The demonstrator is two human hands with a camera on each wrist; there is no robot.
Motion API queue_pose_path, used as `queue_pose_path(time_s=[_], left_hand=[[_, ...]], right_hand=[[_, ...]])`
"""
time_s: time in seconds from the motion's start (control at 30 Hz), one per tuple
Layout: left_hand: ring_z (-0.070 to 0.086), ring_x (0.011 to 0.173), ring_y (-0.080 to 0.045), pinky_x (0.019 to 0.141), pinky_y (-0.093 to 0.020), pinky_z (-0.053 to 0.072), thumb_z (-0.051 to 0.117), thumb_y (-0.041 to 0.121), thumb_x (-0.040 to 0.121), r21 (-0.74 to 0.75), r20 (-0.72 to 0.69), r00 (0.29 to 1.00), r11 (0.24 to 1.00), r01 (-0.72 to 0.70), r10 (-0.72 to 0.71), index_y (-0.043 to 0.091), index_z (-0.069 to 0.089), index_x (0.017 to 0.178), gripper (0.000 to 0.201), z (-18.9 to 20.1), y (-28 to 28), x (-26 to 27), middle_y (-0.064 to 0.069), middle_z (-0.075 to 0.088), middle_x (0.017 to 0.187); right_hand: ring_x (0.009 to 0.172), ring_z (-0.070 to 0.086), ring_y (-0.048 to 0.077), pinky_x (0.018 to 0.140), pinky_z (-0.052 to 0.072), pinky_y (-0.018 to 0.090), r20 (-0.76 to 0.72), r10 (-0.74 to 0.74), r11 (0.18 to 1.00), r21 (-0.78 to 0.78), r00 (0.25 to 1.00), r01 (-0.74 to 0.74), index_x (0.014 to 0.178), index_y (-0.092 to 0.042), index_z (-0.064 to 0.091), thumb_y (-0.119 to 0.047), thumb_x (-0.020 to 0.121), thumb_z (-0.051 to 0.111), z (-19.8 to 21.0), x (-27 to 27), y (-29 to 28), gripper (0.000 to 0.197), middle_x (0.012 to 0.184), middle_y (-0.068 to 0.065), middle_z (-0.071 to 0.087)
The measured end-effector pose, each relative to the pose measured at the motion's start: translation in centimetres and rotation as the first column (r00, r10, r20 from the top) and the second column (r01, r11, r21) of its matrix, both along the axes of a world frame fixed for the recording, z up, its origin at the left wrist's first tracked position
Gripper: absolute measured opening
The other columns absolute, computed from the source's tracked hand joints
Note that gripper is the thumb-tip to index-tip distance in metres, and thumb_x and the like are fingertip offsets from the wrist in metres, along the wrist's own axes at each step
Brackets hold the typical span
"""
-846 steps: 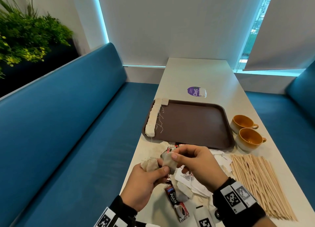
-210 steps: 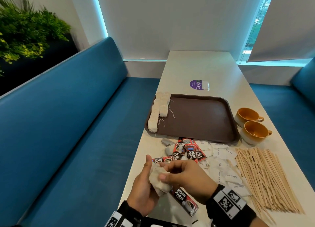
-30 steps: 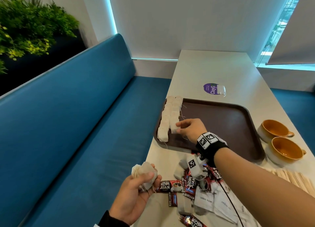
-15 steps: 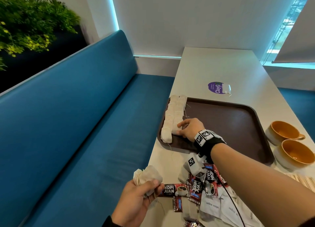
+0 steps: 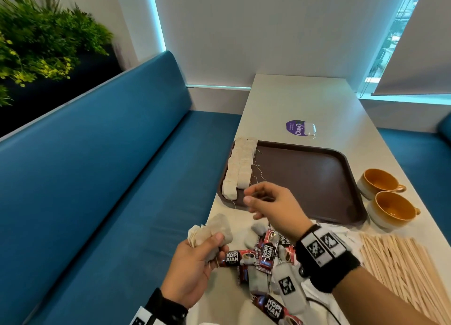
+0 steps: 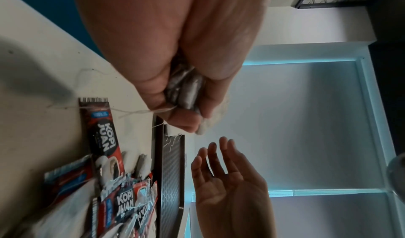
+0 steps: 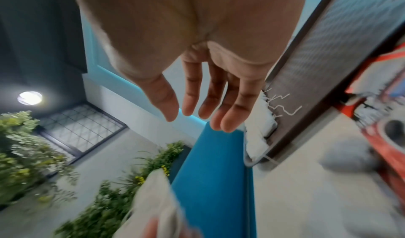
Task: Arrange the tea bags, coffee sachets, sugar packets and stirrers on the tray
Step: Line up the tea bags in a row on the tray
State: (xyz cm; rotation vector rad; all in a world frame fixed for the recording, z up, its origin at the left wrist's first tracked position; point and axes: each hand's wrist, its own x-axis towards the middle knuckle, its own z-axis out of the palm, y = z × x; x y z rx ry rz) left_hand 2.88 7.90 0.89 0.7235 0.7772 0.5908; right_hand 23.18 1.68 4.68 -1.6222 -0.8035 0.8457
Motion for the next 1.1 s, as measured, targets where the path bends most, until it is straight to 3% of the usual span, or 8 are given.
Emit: queue_pose_path(time_s=[0.17, 0.37, 0.43, 0.57, 0.7, 0.87, 1.03, 1.1], left_hand=[[0.061, 0.063, -0.019, 0.052, -0.023, 0.052, 0.073, 0.002, 0.083, 0.061, -0.063, 0.989, 0.989, 0.135, -0.131, -0.009, 0.068, 0.106, 0.027, 0.9, -1.8, 0.2, -0.020, 0.071, 0.088], [0.064, 0.062, -0.023, 0.044, -0.022, 0.048, 0.077, 0.017, 0.082, 0.063, -0.107, 0.969, 0.972, 0.228, -0.221, -0.007, 0.067, 0.104, 0.034, 1.7, -3.5, 0.3, -0.020, 0.065, 0.087], [0.069, 0.066, -0.028, 0.051, -0.026, 0.056, 0.073, 0.018, 0.084, -0.010, -0.062, 0.981, 0.983, 0.184, -0.185, -0.008, 0.067, 0.102, 0.032, 1.7, -3.6, 0.2, -0.024, 0.066, 0.091], [0.068, 0.099, -0.053, 0.079, -0.041, 0.063, 0.056, -0.006, 0.083, -0.138, 0.088, 0.992, 0.985, 0.103, -0.091, -0.010, 0.058, 0.107, 0.024, 1.5, -3.4, -0.2, -0.029, 0.059, 0.101], [0.069, 0.095, -0.040, 0.075, -0.040, 0.063, 0.048, -0.012, 0.090, -0.037, 0.027, 0.992, 0.992, 0.124, -0.123, -0.020, 0.061, 0.106, 0.022, 1.3, -3.6, -0.3, -0.033, 0.067, 0.109], [0.072, 0.090, -0.034, 0.069, -0.037, 0.060, 0.058, -0.003, 0.091, 0.051, -0.046, 0.978, 0.977, 0.206, -0.203, -0.006, 0.070, 0.114, 0.026, 1.5, -3.9, -0.3, -0.029, 0.072, 0.112], [0.069, 0.094, -0.032, 0.075, -0.037, 0.060, 0.073, -0.001, 0.079, 0.060, -0.031, 0.967, 0.965, 0.255, -0.254, -0.003, 0.074, 0.111, 0.032, 1.7, -3.9, -0.3, -0.025, 0.073, 0.112], [0.069, 0.086, -0.029, 0.070, -0.033, 0.060, 0.073, 0.000, 0.077, 0.036, -0.024, 0.969, 0.969, 0.246, -0.245, -0.005, 0.074, 0.108, 0.031, 1.7, -3.7, -0.4, -0.026, 0.073, 0.107]], right_hand=[[0.077, 0.069, 0.013, 0.068, 0.058, 0.028, -0.145, 0.083, 0.997, 0.002, 0.986, -0.083, 0.111, -0.017, 0.074, -0.024, 0.084, 0.082, -0.2, -3.5, -4.2, 0.029, 0.093, 0.003, 0.075], [0.068, 0.067, 0.013, 0.064, 0.053, 0.025, -0.094, 0.061, 0.997, 0.052, 0.994, -0.056, 0.087, -0.006, 0.076, -0.010, 0.086, 0.080, -0.7, -4.2, -6.5, 0.005, 0.077, 0.006, 0.075], [0.071, 0.072, 0.018, 0.065, 0.055, 0.026, -0.108, -0.023, 0.995, 0.093, 0.994, 0.033, 0.088, -0.007, 0.075, -0.006, 0.087, 0.078, -0.5, -3.9, -7.0, 0.003, 0.079, 0.007, 0.077], [0.076, 0.075, 0.025, 0.064, 0.055, 0.030, -0.124, -0.126, 0.983, 0.121, 0.984, 0.141, 0.094, -0.013, 0.074, -0.009, 0.090, 0.076, -0.4, -3.2, -7.8, 0.006, 0.085, 0.010, 0.078], [0.073, 0.067, 0.030, 0.065, 0.055, 0.036, -0.228, 0.081, 0.991, 0.119, 0.970, -0.055, 0.091, -0.006, 0.075, -0.008, 0.087, 0.077, -0.3, -3.8, -8.5, 0.005, 0.087, 0.017, 0.076], [0.065, 0.062, 0.030, 0.066, 0.051, 0.041, -0.151, 0.106, 0.994, 0.032, 0.983, -0.102, 0.090, -0.016, 0.078, -0.033, 0.067, 0.090, -1.6, -4.5, -7.8, 0.031, 0.084, 0.024, 0.070], [0.070, 0.061, 0.030, 0.069, 0.053, 0.045, -0.148, 0.068, 0.997, 0.044, 0.987, -0.062, 0.088, -0.012, 0.079, -0.012, 0.079, 0.086, -2.0, -4.5, -7.2, 0.011, 0.087, 0.025, 0.073], [0.075, 0.068, 0.023, 0.074, 0.058, 0.037, -0.116, 0.054, 0.998, 0.044, 0.992, -0.050, 0.087, -0.009, 0.080, -0.006, 0.079, 0.084, -1.9, -4.4, -7.3, 0.009, 0.086, 0.017, 0.077]])
